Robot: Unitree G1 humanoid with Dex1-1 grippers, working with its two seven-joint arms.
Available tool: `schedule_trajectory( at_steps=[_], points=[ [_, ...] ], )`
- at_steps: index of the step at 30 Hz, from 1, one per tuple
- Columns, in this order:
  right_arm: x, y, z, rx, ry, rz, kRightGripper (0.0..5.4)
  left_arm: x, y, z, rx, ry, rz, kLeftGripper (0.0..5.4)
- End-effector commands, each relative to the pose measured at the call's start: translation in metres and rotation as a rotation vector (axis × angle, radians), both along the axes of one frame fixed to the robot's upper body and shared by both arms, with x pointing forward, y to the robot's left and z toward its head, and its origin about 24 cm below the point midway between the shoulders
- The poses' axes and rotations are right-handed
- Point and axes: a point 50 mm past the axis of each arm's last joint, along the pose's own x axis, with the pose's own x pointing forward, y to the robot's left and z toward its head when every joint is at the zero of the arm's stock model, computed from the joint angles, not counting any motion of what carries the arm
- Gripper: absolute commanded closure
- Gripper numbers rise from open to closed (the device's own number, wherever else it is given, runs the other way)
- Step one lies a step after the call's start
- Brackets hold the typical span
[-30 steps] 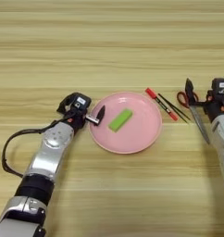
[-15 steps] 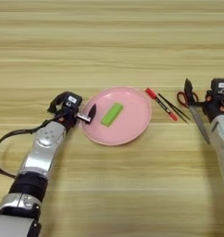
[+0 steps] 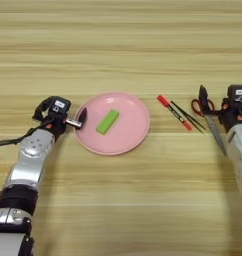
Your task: Move the objects on the table
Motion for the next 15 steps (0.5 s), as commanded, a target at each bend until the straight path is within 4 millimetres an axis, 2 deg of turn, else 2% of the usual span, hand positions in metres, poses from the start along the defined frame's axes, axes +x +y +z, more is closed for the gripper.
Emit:
schedule_trajectory(
  at_steps=[1, 15],
  points=[
    [0.003, 0.002, 0.001, 0.006, 0.009, -0.005, 0.00, -0.001, 0.005, 0.001, 0.000, 0.002, 0.012, 0.01],
    [0.003, 0.002, -0.001, 0.006, 0.014, -0.003, 0.00, 0.000, 0.000, 0.018, -0.111, -0.094, 0.007, 0.01]
  ],
)
